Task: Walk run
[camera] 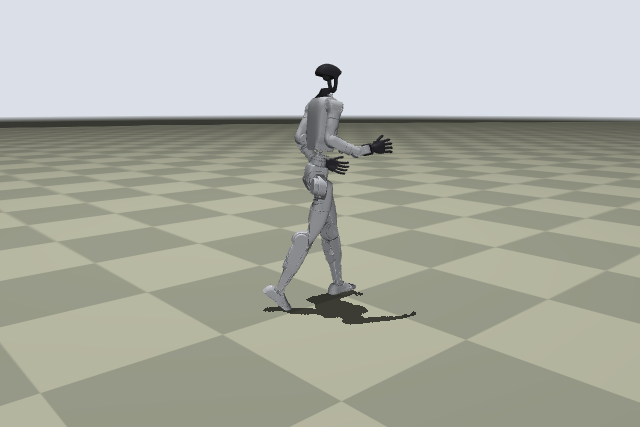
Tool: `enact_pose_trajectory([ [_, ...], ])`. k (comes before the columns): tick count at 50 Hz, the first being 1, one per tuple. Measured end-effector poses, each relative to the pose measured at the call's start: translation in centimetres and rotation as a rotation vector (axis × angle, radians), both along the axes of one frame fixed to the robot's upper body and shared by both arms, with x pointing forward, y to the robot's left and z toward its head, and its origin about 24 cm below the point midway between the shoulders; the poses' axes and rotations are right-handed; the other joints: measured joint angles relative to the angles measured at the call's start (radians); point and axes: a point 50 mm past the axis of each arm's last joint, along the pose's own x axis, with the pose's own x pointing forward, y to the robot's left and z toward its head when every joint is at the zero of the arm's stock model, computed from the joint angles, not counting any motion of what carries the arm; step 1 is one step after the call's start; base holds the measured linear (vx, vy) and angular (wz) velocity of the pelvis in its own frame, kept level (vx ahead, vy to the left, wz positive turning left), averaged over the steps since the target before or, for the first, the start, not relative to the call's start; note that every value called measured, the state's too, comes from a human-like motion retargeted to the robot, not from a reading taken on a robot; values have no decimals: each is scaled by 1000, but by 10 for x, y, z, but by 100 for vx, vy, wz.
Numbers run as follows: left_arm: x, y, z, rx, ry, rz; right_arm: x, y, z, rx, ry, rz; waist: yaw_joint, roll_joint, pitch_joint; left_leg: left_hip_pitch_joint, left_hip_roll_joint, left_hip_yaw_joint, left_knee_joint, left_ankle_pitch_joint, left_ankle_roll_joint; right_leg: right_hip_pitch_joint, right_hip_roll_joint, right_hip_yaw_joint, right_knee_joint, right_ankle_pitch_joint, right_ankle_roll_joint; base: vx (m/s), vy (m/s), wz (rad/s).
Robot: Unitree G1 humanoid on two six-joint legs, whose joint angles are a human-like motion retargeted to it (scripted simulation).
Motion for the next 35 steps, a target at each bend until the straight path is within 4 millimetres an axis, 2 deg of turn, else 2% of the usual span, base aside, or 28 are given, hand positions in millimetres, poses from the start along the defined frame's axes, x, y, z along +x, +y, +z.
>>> enact_pose_trajectory([
  [2, 7, -2, 2, -7, -18, -8, -11, -1, -15, 6, 69, 7, -10, -17, -29, 42, 18, -12, 83, -158, 0, 20, 21, -37, 91, 108, 68, 150, -38, 98],
  [3, 10, -5, 3, -13, -28, -20, -19, -3, -25, 11, 114, 2, -17, -6, -40, 9, -4, -175, 150, -204, 0, 0, 53, -32, 166, 192, 105, 128, 3, 162],
  [5, 26, -3, 6, -22, -60, -16, -33, -3, -45, 29, 210, 6, -55, 22, -26, -26, -30, -339, 255, -248, 0, -97, 119, 76, 440, 263, 131, 111, 26, 181],
  [7, 43, -7, 11, -8, -96, -44, -49, -1, -66, 61, 308, -17, -44, 76, -15, 49, 26, -294, 256, -271, 0, -177, 243, 224, 584, 243, 117, 103, 30, 164],
  [8, 50, -15, 15, -2, -117, -67, -59, -2, -74, 77, 349, -41, -34, 112, -17, 90, 44, -308, 234, -277, 0, -222, 261, 214, 622, 183, 84, 89, 33, 179],
  [10, 60, -28, 21, -7, -151, -100, -82, -4, -87, 106, 417, -85, -32, 152, -23, 156, 16, -375, 167, -258, 0, -309, 218, 190, 660, 73, 3, 80, 28, 211],
  [12, 67, -36, 27, -27, -182, -138, -104, -6, -96, 130, 476, -110, -58, 173, -25, 218, -28, -430, 87, -200, 0, -390, 129, 157, 633, -31, -85, 92, 23, 252],
  [13, 68, -39, 30, -37, -195, -157, -115, -6, -99, 138, 505, -118, -82, 183, -26, 247, -45, -447, 57, -168, -2, -428, 80, 148, 602, -83, -107, 92, 20, 281],
  [15, 71, -42, 35, -46, -218, -189, -132, -6, -104, 149, 557, -130, -144, 200, -27, 303, -68, -505, 16, -111, -24, -482, 7, 134, 473, -129, -113, 102, 8, 303],
  [18, 74, -39, 41, -33, -248, -220, -143, -5, -105, 148, 580, -165, -243, 196, -13, 376, -132, -652, -3, -38, -54, -513, -30, 211, 204, -180, -55, 94, -11, 301],
  [20, 76, -35, 44, -14, -262, -230, -139, -3, -102, 151, 557, -192, -279, 182, 8, 435, -159, -721, -4, 4, -76, -531, -26, 322, 50, -239, -57, 92, -26, 215],
  [22, 74, -28, 44, 3, -258, -222, -128, 1, -99, 155, 515, -209, -272, 171, 25, 494, -163, -749, 4, 49, -117, -527, -8, 435, -66, -303, -14, 113, -36, 97],
  [24, 68, -22, 38, 10, -230, -206, -113, 3, -95, 156, 469, -220, -256, 151, 35, 544, -184, -768, 49, 121, -177, -511, -9, 450, -90, -237, 55, 108, -29, 70],
  [25, 63, -19, 35, 9, -209, -197, -105, 4, -92, 156, 444, -223, -260, 140, 36, 561, -203, -792, 90, 176, -217, -498, -5, 452, -59, -163, 77, 111, -28, 103],
  [27, 53, -12, 25, 2, -163, -168, -84, 8, -87, 161, 388, -202, -274, 167, 21, 514, -176, -743, 252, 339, -369, -504, 15, 390, 78, -310, -2, 121, -29, 137],
  [28, 47, -14, 20, -13, -139, -164, -73, 7, -83, 165, 354, -201, -285, 185, 18, 463, -157, -719, 365, 416, -455, -496, 16, 410, 117, -342, -15, 107, -8, 206],
  [30, 40, -22, 10, -50, -89, -141, -53, -2, -73, 163, 289, -196, -320, 191, 18, 349, -139, -586, 594, 501, -524, -467, -62, 350, 179, -409, -4, 87, 9, 232],
  [32, 32, -26, 5, -53, -62, -86, -37, -1, -64, 163, 240, -170, -310, 159, 9, 261, -101, -524, 689, 460, -501, -403, -72, 295, 137, -400, -47, 93, -33, 138],
  [35, 18, -31, -2, -70, -18, -45, -20, -5, -45, 126, 148, -162, -242, 115, 16, 113, -20, -337, 775, 203, -314, -310, -78, 249, 77, -358, -76, 90, -23, 74],
])
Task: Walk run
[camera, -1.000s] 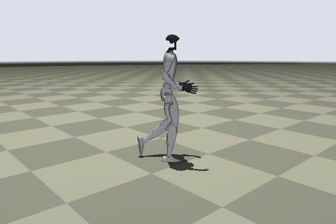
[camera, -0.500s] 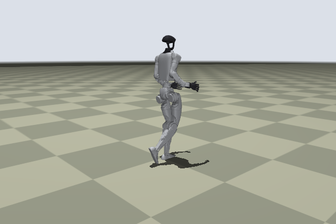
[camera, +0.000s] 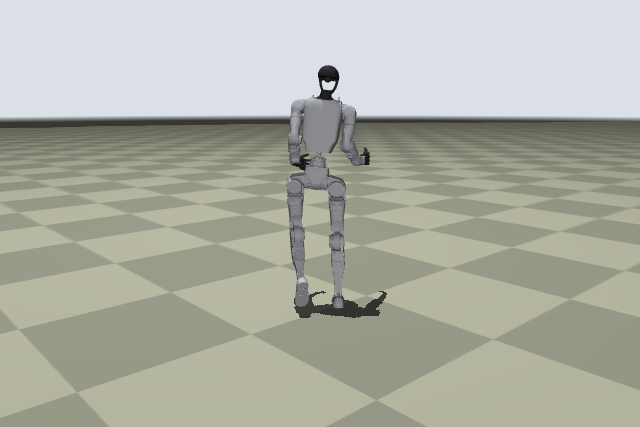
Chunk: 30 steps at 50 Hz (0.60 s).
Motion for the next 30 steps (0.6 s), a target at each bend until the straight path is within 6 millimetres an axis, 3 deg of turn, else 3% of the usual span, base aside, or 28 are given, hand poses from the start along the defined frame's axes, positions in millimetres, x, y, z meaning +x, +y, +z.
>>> enact_pose_trajectory([
  [2, -8, 2, -3, -10, 25, 23, 8, 0, 14, -38, -61, 22, 82, -50, 10, -90, -2, 100, -50, -137, 66, 59, -25, -29, -45, 59, 12, 82, -17, 1],
  [4, -12, 5, -4, -6, 35, 31, 13, -1, 26, -65, -117, 37, 145, -72, 18, -167, -19, 112, -181, -226, 95, 114, -26, -69, -88, 120, 37, 74, -16, 42],
  [10, -10, 14, 0, 27, 17, 46, 10, -10, 42, -126, -155, 73, 228, -74, 26, -217, -30, 190, -698, -330, 234, 278, 63, -241, -144, 220, 53, 95, -16, 106],
  [12, -8, 17, 2, 35, 6, 69, 6, -8, 35, -135, -115, 94, 255, -109, 19, -205, -30, 231, -712, -251, 314, 320, 66, -261, -110, 269, 71, 120, -36, 30],
  [14, -8, 20, 3, 43, 2, 102, 0, -5, 22, -135, -50, 121, 277, -139, 9, -175, -1, 254, -629, -352, 314, 334, 78, -238, -18, 402, 104, 130, -31, 15],
  [15, -7, 20, 3, 44, 4, 123, -4, -3, 14, -133, -8, 137, 279, -136, 6, -186, 7, 183, -560, -395, 314, 332, 88, -230, 49, 497, 134, 123, 5, 77],
  [17, 2, 18, 2, 24, 9, 188, -11, 4, -3, -122, 74, 185, 229, -103, 17, -198, -88, -54, -499, -452, 314, 242, 174, -128, 301, 621, 173, 116, 9, 146],
  [20, 16, 11, 7, 6, -7, 260, -24, 14, -26, -77, 193, 235, 192, -12, 13, -66, 18, 16, -516, -487, 314, 94, 255, -123, 559, 555, 125, 101, 11, 121],
  [25, 34, -3, 13, -113, -22, 272, -74, 8, -49, -22, 322, 121, 154, 54, 5, 108, -48, -125, -691, -401, 308, -134, 157, -125, 629, 220, -3, 93, 4, 162],
  [30, 42, -2, 28, -98, -117, 171, -110, 4, -56, 49, 362, -14, 24, 81, 10, 255, -97, -279, -779, -310, 287, -234, 32, -120, 257, 122, 42, 100, -19, 250],
])
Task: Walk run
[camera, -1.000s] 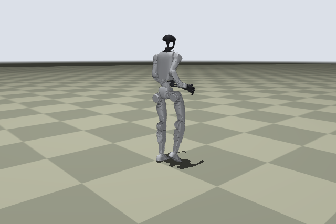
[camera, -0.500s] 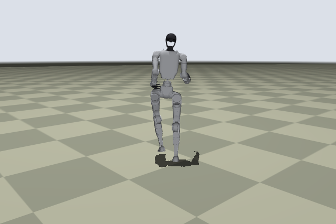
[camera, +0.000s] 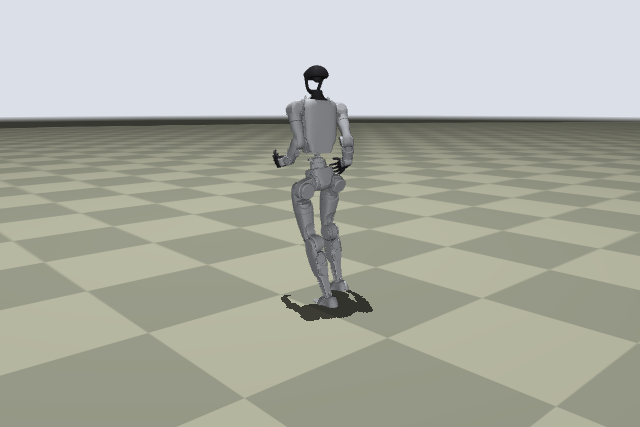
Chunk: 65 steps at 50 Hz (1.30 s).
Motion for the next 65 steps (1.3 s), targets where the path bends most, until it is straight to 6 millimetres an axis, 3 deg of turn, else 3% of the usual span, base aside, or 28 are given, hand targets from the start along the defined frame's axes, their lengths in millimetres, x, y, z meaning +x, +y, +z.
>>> enact_pose_trajectory([
  [3, 3, 5, 7, 66, -47, -54, -4, -2, 1, 9, -12, -56, -51, -30, 8, 94, -25, -56, -9, 19, -35, 0, -14, 182, -259, -88, -9, 104, -36, 197],
  [5, 1, 10, 8, 108, -54, -74, 1, -1, 4, 3, -34, -72, -41, -34, 12, 153, -10, -67, 4, 41, -67, 24, -23, 273, -381, -135, 30, 97, -38, 84],
  [7, -5, 16, 5, 136, -38, -75, 15, 0, 7, -17, -69, -57, -28, -54, 15, 196, -22, -70, 67, 108, -114, 56, -13, 301, -375, -46, 83, 118, -50, 57],
  [10, -20, 23, -4, 161, 8, -38, 49, 3, 20, -37, -173, 14, -3, -51, 11, 150, -51, -51, 305, 377, -248, 89, 10, 291, -244, -108, 51, 110, -38, 48],
  [12, -29, 16, -13, 140, 66, 3, 74, -2, 32, -36, -256, 52, -28, -27, 15, 34, -51, -70, 555, 533, -368, 112, 17, 250, -181, -160, 23, 102, -18, 138],
  [13, -34, 11, -17, 127, 98, 30, 83, -2, 38, -29, -290, 77, -40, -30, 12, -20, -22, -14, 651, 579, -386, 144, 2, 221, -183, -180, 14, 89, -20, 159],
  [15, -42, 3, -24, 98, 140, 55, 98, -1, 49, -24, -351, 105, -39, -54, 2, -110, 89, 170, 768, 468, -274, 211, -41, 123, -204, -196, -11, 90, -26, 151],
  [17, -50, -1, -29, 64, 175, 51, 109, -5, 61, -45, -408, 110, -5, -76, -1, -208, 123, 261, 822, 325, -198, 268, -33, 99, -243, -174, -34, 95, -29, 94],
  [22, -61, 2, -33, 62, 194, 3, 118, -10, 86, -120, -509, 140, 183, -161, 8, -429, 20, 358, 590, 69, -169, 406, -35, 37, -355, -48, -23, 83, -27, 1],
  [25, -57, 8, -29, 112, 168, -39, 119, -15, 94, -147, -531, 143, 264, -170, 10, -454, 56, 490, 278, -21, -101, 480, 19, -25, -394, 20, -16, 106, -27, 55],
  [27, -55, 11, -25, 141, 148, -49, 117, -16, 92, -150, -514, 158, 279, -173, 5, -423, 46, 578, 104, -60, -68, 532, 63, -91, -402, 67, -17, 112, -31, 100],
  [28, -53, 12, -23, 151, 139, -49, 116, -16, 90, -150, -498, 166, 275, -185, 1, -416, 13, 582, 58, -21, 3, 555, 70, -125, -399, 95, -10, 122, -50, 85],
  [30, -51, 16, -21, 165, 128, -32, 113, -13, 81, -143, -451, 189, 294, -242, -3, -375, 22, 624, 80, -38, 27, 588, 73, -122, -354, 189, 2, 140, -70, 17],
  [32, -48, 18, -18, 170, 116, -9, 105, -7, 67, -131, -387, 207, 302, -254, 1, -375, 45, 540, 198, -149, 27, 581, 86, -82, -224, 376, 91, 148, -19, 30],
  [33, -44, 19, -17, 161, 108, 5, 101, -4, 60, -125, -354, 217, 280, -245, 5, -422, -28, 336, 249, -181, 27, 546, 121, -52, -115, 468, 123, 114, -13, 123],
  [34, -38, 19, -16, 151, 102, 19, 97, -1, 53, -122, -318, 227, 245, -231, 12, -400, -31, 298, 288, -210, 27, 496, 152, -36, 36, 499, 132, 103, -21, 184],
  [37, -19, 16, -8, 143, 56, 53, 81, 6, 34, -103, -218, 254, 188, -123, -2, -274, 95, 336, 293, -264, 27, 347, 254, -33, 276, 458, 65, 120, -8, 114],
  [40, -4, 6, -1, 119, 21, 44, 48, 3, 18, -98, -106, 221, 167, -65, -18, -179, 73, 242, 206, -244, 4, 180, 143, -72, 400, 260, -91, 109, -10, 98],
  [42, 3, -3, 3, 100, 0, 16, 26, 0, 11, -79, -56, 153, 139, -42, -15, -92, 71, 221, 116, -177, -23, 90, 72, -83, 351, 146, -146, 98, -20, 156],
  [45, 8, -13, 10, 87, -36, -32, 2, -3, 7, -41, -33, 36, 22, 7, -13, 19, 70, 117, 15, -29, -73, 10, -21, -148, 124, 50, -111, 125, -33, 259],
  [48, 9, -15, 14, 92, -61, -74, -5, -6, 10, -23, -60, -57, -86, 16, -9, 130, 86, 94, -36, 148, -133, -14, -37, -52, -177, -62, -52, 113, -46, 230],
  [50, 7, -11, 14, 101, -65, -91, -1, -6, 15, -20, -105, -93, -107, 21, -10, 193, 112, 85, -45, 259, -171, -11, -34, 14, -327, -147, -6, 121, -64, 93],
  [53, 2, -2, 12, 103, -52, -111, 21, -4, 29, -40, -201, -102, -90, -19, -12, 239, 97, 77, 71, 427, -260, 6, -30, 13, -289, -32, -34, 127, -69, 17],
  [55, -9, 13, 7, 114, -30, -119, 39, 5, 39, -39, -270, -74, -73, -25, -23, 204, 87, 77, 263, 574, -342, 36, 23, 97, -177, -122, -85, 123, -72, -10],
  [58, -24, 15, -3, 94, 12, -143, 77, 1, 63, -33, -430, -53, -41, 51, 19, 27, 154, -9, 750, 608, -426, 114, 109, 40, -96, -215, -122, 120, -54, 4],
  [60, -35, 8, -12, 70, 63, -123, 100, 2, 78, -19, -518, -3, -21, -21, -8, -68, 96, 107, 775, 565, -329, 180, 56, 69, -155, -209, -148, 105, -35, 15],
  [62, -47, 7, -19, 88, 113, -98, 114, 3, 91, -4, -585, 28, 5, -57, -8, -166, 106, 189, 798, 414, -247, 243, 41, 63, -190, -189, -155, 127, -41, 16],
  [65, -64, 9, -27, 110, 171, -74, 126, 5, 109, -12, -665, 83, 108, -141, 4, -317, 72, 308, 705, 214, -197, 343, 26, 69, -278, -58, -145, 95, -37, -65],
])
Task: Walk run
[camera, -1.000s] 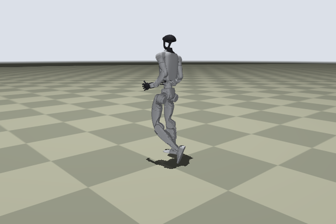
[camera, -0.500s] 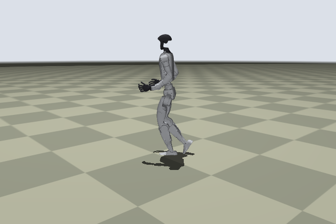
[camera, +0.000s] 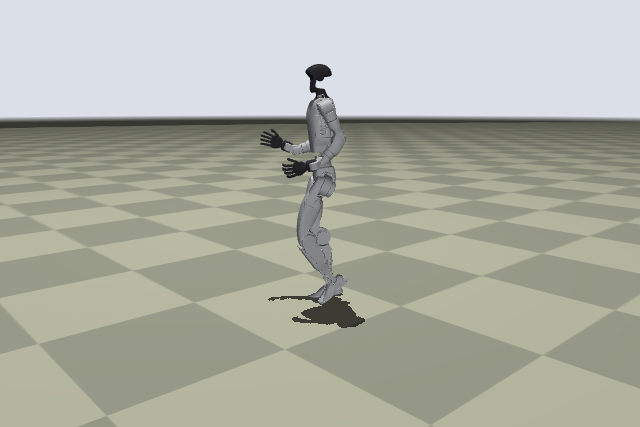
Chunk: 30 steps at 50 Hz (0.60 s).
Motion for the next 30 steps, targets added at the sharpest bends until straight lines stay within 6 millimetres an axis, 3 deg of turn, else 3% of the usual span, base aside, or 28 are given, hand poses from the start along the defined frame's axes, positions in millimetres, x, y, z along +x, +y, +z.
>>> enact_pose_trajectory([
  [2, -6, 1, -3, 4, 21, -7, 2, 1, 7, -32, -22, 26, 76, -34, 4, -61, -3, 66, -183, -79, 28, 62, -5, -21, -50, 113, 39, 115, -34, -72],
  [5, -7, 1, -4, -6, 31, -19, -1, -3, 10, -101, -6, 39, 156, -35, 5, -83, -41, 99, -548, -176, 74, 155, 57, -44, -105, 266, 63, 118, -28, -13],
  [7, -2, 1, -1, -6, 12, -20, -5, -5, 5, -137, 38, 42, 179, -42, 9, -62, -75, 108, -721, -218, 67, 215, 77, -101, -106, 346, 97, 134, -30, 34],
  [8, 1, 0, 1, -4, -4, -20, -8, -5, 0, -146, 67, 43, 178, -52, 7, -52, -80, 139, -756, -205, 101, 235, 79, -113, -91, 382, 129, 123, -44, 21],
  [10, 8, 2, 8, 7, -40, -10, -13, -1, -11, -147, 131, 58, 214, -90, 8, -52, -50, 175, -728, -109, 223, 268, 95, -56, -33, 480, 209, 134, -73, -20],
  [12, 14, 2, 14, 24, -78, -5, -25, 3, -27, -147, 209, 81, 175, -115, -1, -56, -72, 78, -543, -329, 223, 231, 111, -118, 176, 557, 300, 168, -65, 86],
  [13, 18, 2, 16, 28, -96, -1, -32, 6, -36, -152, 253, 95, 141, -109, 5, -98, -139, -101, -451, -367, 223, 178, 115, -160, 368, 557, 313, 158, -20, 160],
  [15, 32, 5, 20, 28, -120, 14, -44, 10, -53, -158, 347, 112, 71, -91, 12, -65, -84, -42, -335, -440, 223, 90, 168, -114, 599, 557, 318, 124, -13, 143],
  [17, 44, 2, 24, 54, -138, 19, -60, 15, -69, -164, 439, 125, 61, 4, -9, 33, -2, -75, -393, -467, 223, 12, 287, -17, 573, 512, 307, 128, 13, 81],
  [20, 52, -8, 28, 49, -155, 69, -99, 5, -88, -179, 587, 118, 33, 65, -19, 166, -36, -146, -524, -427, 223, -134, 163, -46, 613, 301, 191, 110, 12, 96],
  [23, 53, -11, 31, -2, -170, 61, -133, -3, -98, -138, 692, 84, -42, 104, -21, 285, -29, -187, -638, -307, 168, -254, 29, -133, 467, 160, 115, 124, -18, 158],
  [25, 52, -12, 33, -29, -191, 26, -147, -10, -101, -99, 717, 35, -109, 117, -22, 354, -36, -232, -686, -211, 130, -304, -28, -182, 298, 112, 113, 111, -25, 207],
  [28, 51, -7, 35, -30, -202, -13, -151, -12, -99, -52, 699, -20, -180, 108, -12, 459, -36, -249, -714, -68, 72, -340, 11, 1, 33, 8, 103, 132, -47, 155],
  [30, 50, -1, 34, -16, -202, -31, -141, -11, -97, -37, 661, -41, -177, 113, -7, 522, -19, -247, -713, 36, 24, -334, 23, 111, -102, -62, 164, 101, -35, 49],
])
